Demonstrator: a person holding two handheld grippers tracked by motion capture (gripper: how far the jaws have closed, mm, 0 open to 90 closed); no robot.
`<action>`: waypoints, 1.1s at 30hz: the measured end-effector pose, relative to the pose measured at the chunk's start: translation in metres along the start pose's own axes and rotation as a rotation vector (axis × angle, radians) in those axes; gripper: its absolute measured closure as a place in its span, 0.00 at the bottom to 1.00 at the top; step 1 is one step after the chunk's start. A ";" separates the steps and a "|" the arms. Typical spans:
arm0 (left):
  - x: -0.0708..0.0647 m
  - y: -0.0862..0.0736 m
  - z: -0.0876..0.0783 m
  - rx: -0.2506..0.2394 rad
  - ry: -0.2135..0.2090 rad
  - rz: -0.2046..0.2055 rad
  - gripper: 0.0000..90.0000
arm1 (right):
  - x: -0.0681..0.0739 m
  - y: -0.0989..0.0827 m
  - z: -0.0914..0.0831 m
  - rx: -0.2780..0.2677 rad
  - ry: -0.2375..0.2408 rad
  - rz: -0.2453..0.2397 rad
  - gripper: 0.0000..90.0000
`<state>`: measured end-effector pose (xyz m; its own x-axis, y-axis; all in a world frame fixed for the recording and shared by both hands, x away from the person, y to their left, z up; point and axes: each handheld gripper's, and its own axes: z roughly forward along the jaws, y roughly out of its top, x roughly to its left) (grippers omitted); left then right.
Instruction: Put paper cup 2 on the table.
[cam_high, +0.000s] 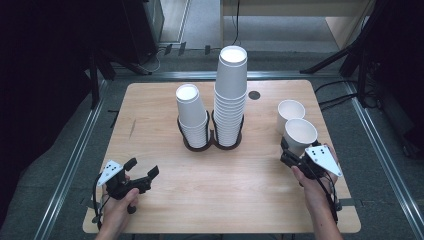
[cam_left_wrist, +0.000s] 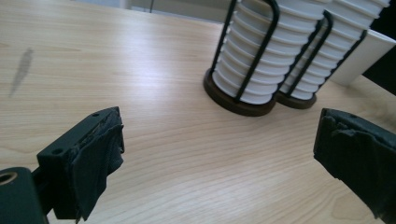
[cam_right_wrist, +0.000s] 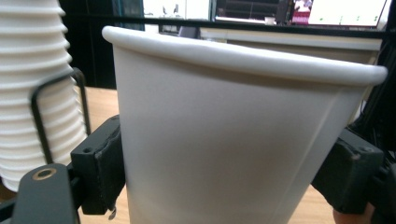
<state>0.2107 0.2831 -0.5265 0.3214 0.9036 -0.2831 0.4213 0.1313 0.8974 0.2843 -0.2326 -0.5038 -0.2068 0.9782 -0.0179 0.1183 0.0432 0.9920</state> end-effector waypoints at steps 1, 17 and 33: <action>0.001 0.000 -0.001 0.000 0.002 -0.003 0.02 | -0.002 -0.002 0.001 0.005 0.000 0.004 0.18; 0.014 -0.008 -0.006 0.011 0.023 -0.036 0.02 | -0.011 -0.025 0.019 0.153 -0.026 -0.016 0.18; 0.014 -0.009 -0.005 0.017 0.037 -0.023 0.02 | -0.006 -0.032 0.023 0.193 -0.021 -0.042 0.18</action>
<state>0.2073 0.2968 -0.5372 0.2795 0.9150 -0.2909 0.4425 0.1461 0.8848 0.3037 -0.2350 -0.5379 -0.1953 0.9787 -0.0635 0.2940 0.1202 0.9482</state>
